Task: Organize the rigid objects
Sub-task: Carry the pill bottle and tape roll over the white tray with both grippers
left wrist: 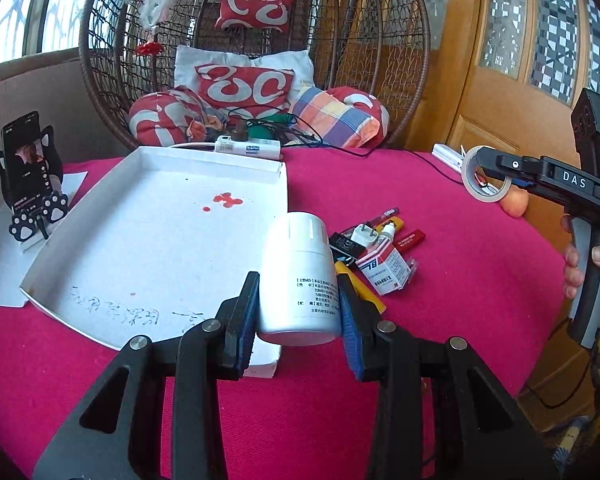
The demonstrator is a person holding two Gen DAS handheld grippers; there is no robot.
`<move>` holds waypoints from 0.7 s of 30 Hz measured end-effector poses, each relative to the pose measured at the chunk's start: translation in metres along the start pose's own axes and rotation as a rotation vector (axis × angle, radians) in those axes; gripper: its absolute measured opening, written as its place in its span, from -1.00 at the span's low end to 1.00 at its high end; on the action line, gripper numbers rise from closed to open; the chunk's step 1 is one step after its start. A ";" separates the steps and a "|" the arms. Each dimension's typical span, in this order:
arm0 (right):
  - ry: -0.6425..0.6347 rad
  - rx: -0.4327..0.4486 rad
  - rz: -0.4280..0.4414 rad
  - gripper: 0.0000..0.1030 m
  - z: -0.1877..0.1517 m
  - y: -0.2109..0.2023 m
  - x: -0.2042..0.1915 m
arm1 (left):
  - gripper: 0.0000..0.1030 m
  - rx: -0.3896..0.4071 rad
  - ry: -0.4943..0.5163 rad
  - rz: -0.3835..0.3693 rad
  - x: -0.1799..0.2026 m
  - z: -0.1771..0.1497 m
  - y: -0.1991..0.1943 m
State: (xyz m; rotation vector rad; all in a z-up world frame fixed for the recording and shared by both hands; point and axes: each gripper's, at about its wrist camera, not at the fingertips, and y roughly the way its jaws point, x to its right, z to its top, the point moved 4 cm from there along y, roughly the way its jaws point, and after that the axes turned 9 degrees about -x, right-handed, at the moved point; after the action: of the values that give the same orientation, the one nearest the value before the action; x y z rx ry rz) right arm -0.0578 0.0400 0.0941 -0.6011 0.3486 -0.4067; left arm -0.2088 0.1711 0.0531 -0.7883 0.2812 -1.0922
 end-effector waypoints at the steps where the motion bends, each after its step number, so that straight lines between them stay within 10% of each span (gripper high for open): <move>1: -0.007 0.003 0.002 -0.07 0.002 0.000 -0.003 | -0.30 0.006 -0.004 0.003 -0.003 0.001 -0.002; 21: -0.098 0.000 0.058 -0.07 0.020 0.008 -0.051 | -0.30 0.048 -0.073 0.044 -0.040 0.004 -0.017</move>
State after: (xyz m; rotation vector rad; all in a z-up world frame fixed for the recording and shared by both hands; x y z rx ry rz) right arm -0.0916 0.0795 0.1146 -0.6074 0.2720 -0.3201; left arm -0.2362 0.2042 0.0607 -0.7740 0.2089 -1.0233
